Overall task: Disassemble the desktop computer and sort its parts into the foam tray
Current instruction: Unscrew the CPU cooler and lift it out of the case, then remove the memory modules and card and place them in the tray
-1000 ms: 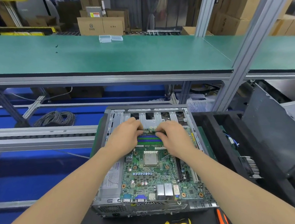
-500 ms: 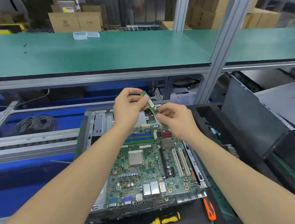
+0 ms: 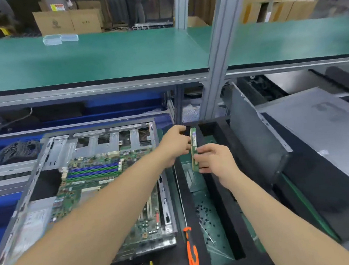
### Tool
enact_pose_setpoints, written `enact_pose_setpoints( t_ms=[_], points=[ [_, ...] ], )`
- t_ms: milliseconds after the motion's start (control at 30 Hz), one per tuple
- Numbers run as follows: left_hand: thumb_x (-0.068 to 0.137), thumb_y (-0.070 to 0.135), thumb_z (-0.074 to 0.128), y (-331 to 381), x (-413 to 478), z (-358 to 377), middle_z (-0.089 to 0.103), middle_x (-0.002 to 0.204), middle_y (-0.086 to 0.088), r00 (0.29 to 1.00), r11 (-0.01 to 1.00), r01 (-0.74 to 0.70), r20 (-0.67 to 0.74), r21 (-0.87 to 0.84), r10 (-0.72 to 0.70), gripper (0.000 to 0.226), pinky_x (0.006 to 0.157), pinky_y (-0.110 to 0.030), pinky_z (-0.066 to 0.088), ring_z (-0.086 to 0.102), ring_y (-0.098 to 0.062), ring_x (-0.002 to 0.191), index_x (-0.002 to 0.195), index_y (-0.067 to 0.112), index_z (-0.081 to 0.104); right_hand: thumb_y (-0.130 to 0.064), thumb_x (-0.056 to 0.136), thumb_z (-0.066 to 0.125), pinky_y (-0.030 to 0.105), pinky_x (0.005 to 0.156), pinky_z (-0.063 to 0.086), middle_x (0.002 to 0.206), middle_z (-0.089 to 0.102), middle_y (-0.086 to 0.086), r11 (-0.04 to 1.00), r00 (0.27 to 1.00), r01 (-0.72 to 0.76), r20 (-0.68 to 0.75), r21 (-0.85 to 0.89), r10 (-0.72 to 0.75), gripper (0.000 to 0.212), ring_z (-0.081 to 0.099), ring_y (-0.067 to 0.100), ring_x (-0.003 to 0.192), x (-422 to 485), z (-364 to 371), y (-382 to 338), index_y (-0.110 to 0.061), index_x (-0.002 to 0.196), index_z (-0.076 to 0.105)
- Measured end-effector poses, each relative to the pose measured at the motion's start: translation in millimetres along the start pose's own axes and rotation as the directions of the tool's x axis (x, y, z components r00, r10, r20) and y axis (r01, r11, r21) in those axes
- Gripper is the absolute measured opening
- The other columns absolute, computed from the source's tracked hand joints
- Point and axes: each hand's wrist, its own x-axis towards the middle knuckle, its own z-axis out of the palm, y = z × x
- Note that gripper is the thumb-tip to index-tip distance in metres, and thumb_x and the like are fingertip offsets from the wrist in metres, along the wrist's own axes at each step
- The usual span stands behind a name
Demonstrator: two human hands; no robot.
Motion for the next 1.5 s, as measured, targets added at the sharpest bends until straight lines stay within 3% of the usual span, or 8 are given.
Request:
enact_pose_setpoints(
  t_ms=[300,367,467,567,667,1033,1367,1500],
  points=[
    [0.105,0.008,0.04,-43.4,25.3,30.5,0.054,0.082,-0.002,0.905,0.934,0.356,-0.239,-0.025,-0.351,0.026,0.07,-0.028,0.05,0.054,-0.019,0.073,0.082,0.016,0.05,-0.001,0.092,0.073,0.041,0.07,0.062,0.085,0.069,0.015,0.981,0.965,-0.173,0.182,-0.09,0.187,0.008,0.063,0.027,0.072,62.7,9.3,50.2,-0.009,0.092,0.072],
    [0.105,0.006,0.042,-59.0,22.2,38.1,0.063,0.095,-0.008,0.882,0.921,0.389,-0.287,-0.009,-0.375,0.022,0.062,-0.024,0.047,0.052,-0.015,0.068,0.093,0.009,0.06,0.0,0.092,0.071,0.038,0.069,0.062,0.088,0.071,0.015,0.967,0.957,-0.202,0.177,-0.153,0.228,0.012,0.064,0.026,0.073,71.6,15.4,61.9,-0.012,0.088,0.072],
    [0.102,0.007,0.049,-85.4,16.1,61.2,0.06,0.136,-0.02,0.858,0.858,0.469,-0.337,0.207,-0.388,0.036,0.082,-0.031,0.052,0.062,-0.032,0.109,0.137,-0.001,0.054,0.001,0.091,0.066,0.031,0.062,0.06,0.096,0.075,0.012,0.942,0.947,-0.247,0.149,-0.227,0.284,0.016,0.069,0.024,0.072,78.7,21.6,76.9,-0.013,0.092,0.075],
    [0.094,0.013,0.057,-106.8,9.9,74.7,0.054,0.14,-0.013,0.886,0.616,0.463,-0.35,0.637,-0.304,0.047,0.105,-0.046,0.04,0.049,-0.035,0.131,0.14,0.011,0.047,0.001,0.09,0.065,0.026,0.051,0.056,0.094,0.075,0.009,0.929,0.939,-0.285,0.125,-0.235,0.319,0.017,0.068,0.021,0.066,81.0,25.3,86.9,-0.011,0.095,0.076],
    [0.092,0.011,0.057,-116.0,6.6,77.0,0.048,0.141,-0.012,0.907,0.516,0.418,-0.313,0.748,-0.281,0.049,0.106,-0.046,0.039,0.048,-0.033,0.132,0.139,0.011,0.044,0.002,0.091,0.065,0.043,0.071,0.066,0.098,0.076,0.015,0.926,0.93,-0.328,0.107,-0.185,0.351,0.016,0.074,0.032,0.08,81.6,26.3,91.4,-0.012,0.092,0.074],
    [0.1,0.004,0.048,-93.4,24.4,55.1,0.053,0.143,-0.02,0.864,0.787,0.473,-0.384,0.395,-0.327,0.045,0.102,-0.041,0.05,0.054,-0.035,0.127,0.145,0.002,0.046,0.007,0.09,0.065,0.03,0.059,0.064,0.087,0.076,0.012,0.913,0.916,-0.366,0.104,-0.179,0.387,0.019,0.071,0.02,0.063,80.8,29.7,83.7,-0.008,0.092,0.076],
    [0.102,0.005,0.046,-95.2,18.8,58.3,0.052,0.145,-0.019,0.86,0.828,0.477,-0.353,0.294,-0.37,0.048,0.1,-0.038,0.051,0.056,-0.033,0.126,0.15,0.004,0.042,-0.004,0.089,0.068,0.015,0.034,0.04,0.088,0.071,0.004,0.901,0.952,-0.286,0.012,-0.325,0.306,0.017,0.064,0.017,0.065,70.8,39.3,78.5,-0.017,0.088,0.079],
    [0.102,0.005,0.043,-87.5,9.2,58.6,0.046,0.152,-0.016,0.883,0.859,0.436,-0.313,0.27,-0.35,0.054,0.091,-0.031,0.043,0.05,-0.031,0.133,0.155,0.007,0.035,-0.008,0.086,0.069,0.023,0.054,0.049,0.096,0.072,0.006,0.9,0.961,-0.25,0.025,-0.357,0.277,0.011,0.067,0.02,0.078,64.6,41.3,76.7,-0.017,0.09,0.076]
  ],
)
